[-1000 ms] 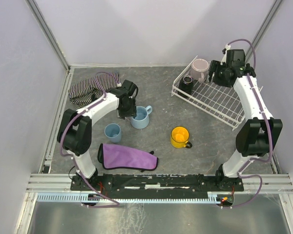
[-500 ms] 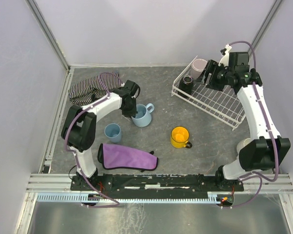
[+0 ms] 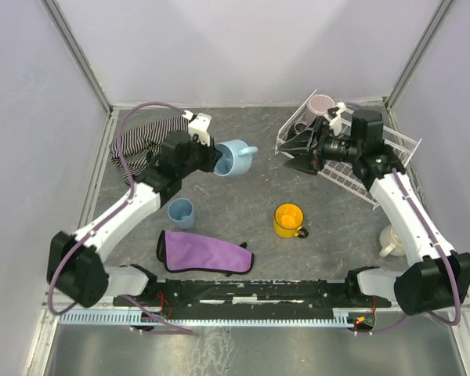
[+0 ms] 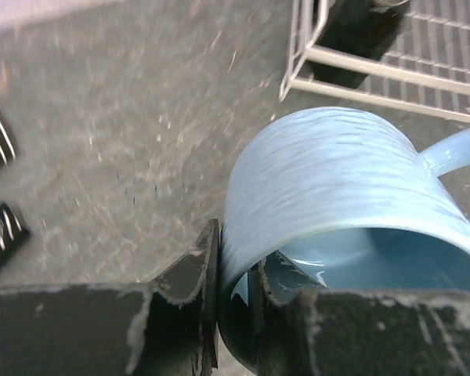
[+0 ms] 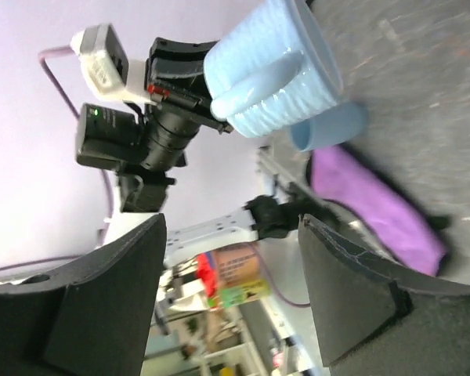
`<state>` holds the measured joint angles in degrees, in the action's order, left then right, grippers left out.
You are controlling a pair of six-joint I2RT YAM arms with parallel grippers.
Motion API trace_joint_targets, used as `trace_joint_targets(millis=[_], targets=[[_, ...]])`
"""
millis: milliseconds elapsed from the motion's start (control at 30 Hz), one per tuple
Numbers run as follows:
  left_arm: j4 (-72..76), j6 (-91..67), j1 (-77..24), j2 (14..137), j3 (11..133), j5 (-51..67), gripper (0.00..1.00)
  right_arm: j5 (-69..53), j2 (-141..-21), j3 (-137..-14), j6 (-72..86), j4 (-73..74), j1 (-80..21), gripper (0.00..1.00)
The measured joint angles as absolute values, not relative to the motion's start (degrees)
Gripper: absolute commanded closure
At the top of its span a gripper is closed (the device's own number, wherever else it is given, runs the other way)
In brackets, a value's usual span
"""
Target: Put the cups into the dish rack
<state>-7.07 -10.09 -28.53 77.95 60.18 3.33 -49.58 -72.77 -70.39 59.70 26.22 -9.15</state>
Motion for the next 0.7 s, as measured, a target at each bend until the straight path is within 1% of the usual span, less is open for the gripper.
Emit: trace_joint_targets(millis=[133,233,300,533,700], targets=[[2.79,-2.59,-29.12,69.89,53.78,6.81,0.97,-53.32,-70.89,-62.30,75.48,11.25,-12.91,0.22],[6.13,2.79,-29.41,66.81,51.59,9.15,0.97,-55.31,-70.78,-58.24,86.52,0.36,-15.18,0.22],[7.03,5.61,-29.45,65.93,51.27,10.79,0.97,-56.23,-70.81,-57.12,91.44,-4.05,-16.60,0.23],[8.82,12.12,-29.45,63.70,51.13,18.55,0.97,-59.24,-71.90,-57.04,99.07,-11.92,-22.52,0.24],[9.56,13.89,-29.47,62.19,51.13,23.40,0.97,-60.58,-73.38,-57.06,99.66,-10.74,-26.55,0.24]])
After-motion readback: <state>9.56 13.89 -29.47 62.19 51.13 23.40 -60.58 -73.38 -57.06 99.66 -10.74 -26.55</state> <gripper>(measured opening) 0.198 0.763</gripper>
